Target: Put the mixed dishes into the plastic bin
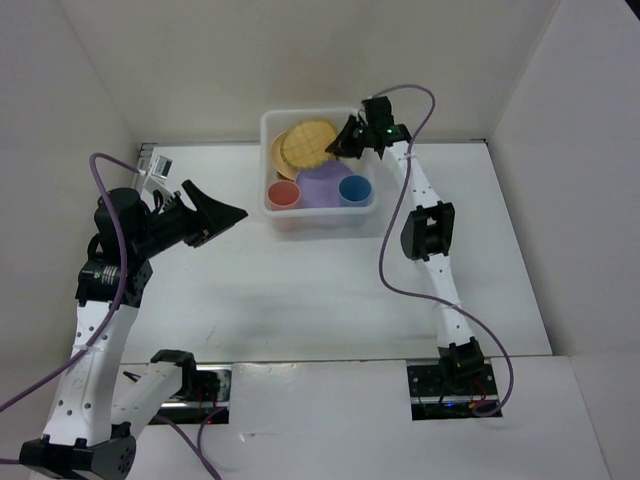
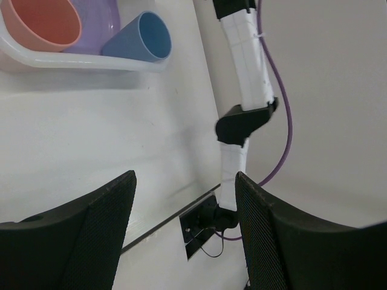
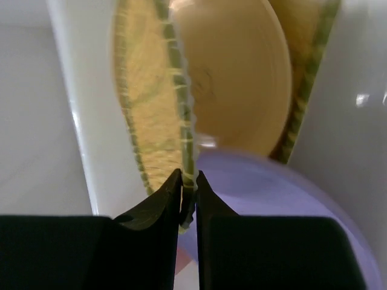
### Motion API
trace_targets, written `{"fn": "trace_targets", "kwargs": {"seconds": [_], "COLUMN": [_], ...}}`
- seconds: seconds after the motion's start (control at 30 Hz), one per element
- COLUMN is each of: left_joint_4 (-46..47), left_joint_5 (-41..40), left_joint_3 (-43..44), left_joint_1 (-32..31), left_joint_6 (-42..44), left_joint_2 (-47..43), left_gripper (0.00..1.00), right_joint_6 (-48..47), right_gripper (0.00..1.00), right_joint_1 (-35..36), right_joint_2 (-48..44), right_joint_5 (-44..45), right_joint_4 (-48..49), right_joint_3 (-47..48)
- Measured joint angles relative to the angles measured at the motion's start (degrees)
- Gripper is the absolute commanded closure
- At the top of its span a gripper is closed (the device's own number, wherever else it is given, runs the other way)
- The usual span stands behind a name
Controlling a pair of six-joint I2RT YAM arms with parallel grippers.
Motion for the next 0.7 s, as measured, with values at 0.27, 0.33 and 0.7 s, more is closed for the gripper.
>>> {"fn": "trace_targets", "kwargs": {"seconds": [0.27,0.33,0.7], "left_joint_4": [-0.44,-0.46,-0.72], "left_joint_5": [0.00,0.00,0.00], "left_joint_3": [0.00,0.00,0.00], "left_joint_1": [0.39,0.39,0.42], "left_joint_6": [0.07,0.07,0.07], "left_joint_2": [0.00,0.00,-0.37], "left_gripper": [0.26,0.26,0.26], "right_joint_6": [1.09,0.83,0.81], "right_gripper": [0.56,0.54,0.30], "right_joint_1": [-0.11,-0.11,-0.11], "right_joint_2": [6.67,6.67,5.53], "right_joint_5": [-1.22,-1.25,-1.25], "right_joint_4": [-8.02,-8.09,-7.87], "right_joint_3": [7.69,8.83,9.75]}}
